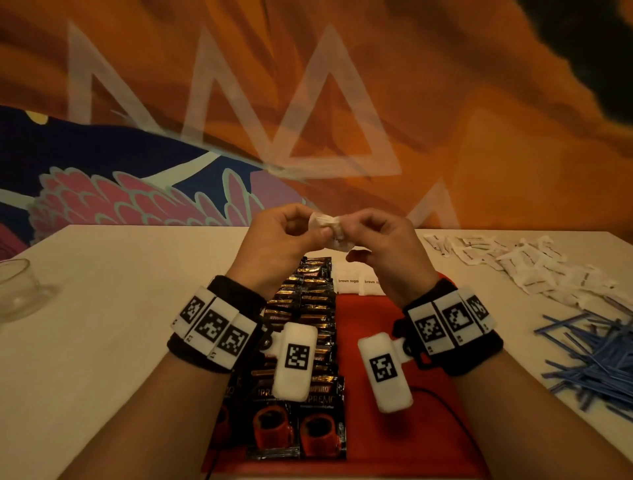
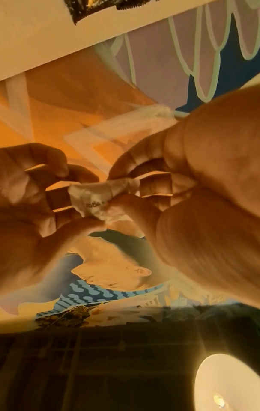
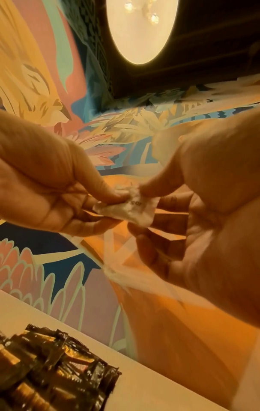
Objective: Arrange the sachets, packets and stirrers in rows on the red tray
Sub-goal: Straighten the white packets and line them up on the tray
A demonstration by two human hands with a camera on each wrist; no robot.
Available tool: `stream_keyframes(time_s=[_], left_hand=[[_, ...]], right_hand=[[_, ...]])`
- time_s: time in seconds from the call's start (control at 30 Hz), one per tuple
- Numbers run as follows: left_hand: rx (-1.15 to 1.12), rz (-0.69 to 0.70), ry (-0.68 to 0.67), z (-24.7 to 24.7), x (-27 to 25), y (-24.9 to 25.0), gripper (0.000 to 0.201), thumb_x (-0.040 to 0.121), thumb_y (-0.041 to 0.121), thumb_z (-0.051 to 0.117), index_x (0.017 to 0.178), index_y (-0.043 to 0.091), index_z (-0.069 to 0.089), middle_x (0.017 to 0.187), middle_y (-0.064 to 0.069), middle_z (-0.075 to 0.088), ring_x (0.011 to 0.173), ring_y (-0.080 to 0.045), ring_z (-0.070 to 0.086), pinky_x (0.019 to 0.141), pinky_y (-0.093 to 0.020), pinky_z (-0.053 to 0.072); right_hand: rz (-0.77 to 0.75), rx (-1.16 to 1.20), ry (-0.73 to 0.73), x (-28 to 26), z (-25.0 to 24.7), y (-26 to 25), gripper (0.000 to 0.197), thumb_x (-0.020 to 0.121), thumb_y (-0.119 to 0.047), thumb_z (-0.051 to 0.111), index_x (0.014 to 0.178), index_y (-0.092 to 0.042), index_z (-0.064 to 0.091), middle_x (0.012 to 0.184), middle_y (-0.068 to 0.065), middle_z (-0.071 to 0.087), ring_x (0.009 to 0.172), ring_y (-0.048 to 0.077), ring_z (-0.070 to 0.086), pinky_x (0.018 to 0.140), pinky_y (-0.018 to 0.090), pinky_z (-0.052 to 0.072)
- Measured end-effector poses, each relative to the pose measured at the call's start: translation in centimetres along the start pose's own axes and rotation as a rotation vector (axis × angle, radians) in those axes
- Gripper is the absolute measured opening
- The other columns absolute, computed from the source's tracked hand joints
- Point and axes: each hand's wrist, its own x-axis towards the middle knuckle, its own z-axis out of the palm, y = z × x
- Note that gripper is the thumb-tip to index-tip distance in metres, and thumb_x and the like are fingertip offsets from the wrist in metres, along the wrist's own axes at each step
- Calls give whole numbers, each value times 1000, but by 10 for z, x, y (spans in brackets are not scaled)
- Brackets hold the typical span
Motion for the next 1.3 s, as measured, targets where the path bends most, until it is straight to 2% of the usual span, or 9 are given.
stream_keyframes(time_s=[0.17,0.3,0.4,0.6,0.77,0.93,1.1,1.2,1.3], left_hand=[[25,12,5,2,0,0,14,83,1,74,89,12,68,88,-6,75,89,-24,72,85,-37,58],[15,22,28,-2,-1,2,13,81,6,75,90,12,69,88,-5,76,87,-23,73,84,-36,59],[13,15,40,-2,-1,4,8,85,15,72,92,12,71,88,-5,77,83,-20,73,72,-28,59],[109,65,137,-2,-1,5,3,88,14,73,86,16,74,81,-3,77,70,-21,73,57,-30,58],[134,36,213,-7,2,6,4,91,16,72,86,14,72,73,-1,73,59,-16,67,53,-28,54],[85,14,218,-18,3,15,5,93,18,68,89,15,69,70,4,70,60,-14,64,53,-24,53],[97,22,227,-23,2,20,7,94,19,68,87,19,68,69,6,69,60,-11,64,54,-23,51],[97,21,236,-26,3,21,8,94,20,68,86,20,69,70,6,68,59,-11,64,54,-23,50],[99,23,240,-29,4,22,7,94,22,68,87,20,69,75,3,69,62,-11,64,56,-24,51]], right_hand=[[87,126,58,0,5,0,23,100,-23,53,83,-12,64,74,0,67,68,12,63,54,23,49],[47,64,-39,-1,1,4,9,87,-8,69,95,-5,67,88,9,69,75,14,66,60,24,53],[29,12,-30,0,-3,7,8,83,-1,71,87,-5,67,82,10,69,67,12,66,57,23,51],[35,-150,-67,3,-14,5,7,80,-7,76,79,-6,69,69,6,65,59,11,57,53,26,46],[200,-331,-88,22,-33,10,13,78,-8,79,80,-8,66,69,6,67,60,14,61,53,25,48],[428,-779,-59,42,-52,42,16,79,-12,82,80,-11,66,67,6,71,62,15,67,61,29,57],[563,-798,-131,47,-44,54,12,82,-8,78,84,-10,67,73,7,71,59,11,66,56,25,53],[584,-870,-158,51,-35,60,14,81,-11,79,85,-12,66,78,7,72,66,14,68,61,27,55],[565,-1082,-161,55,-31,65,25,77,-22,84,93,-13,68,94,8,73,90,23,71,79,33,58]])
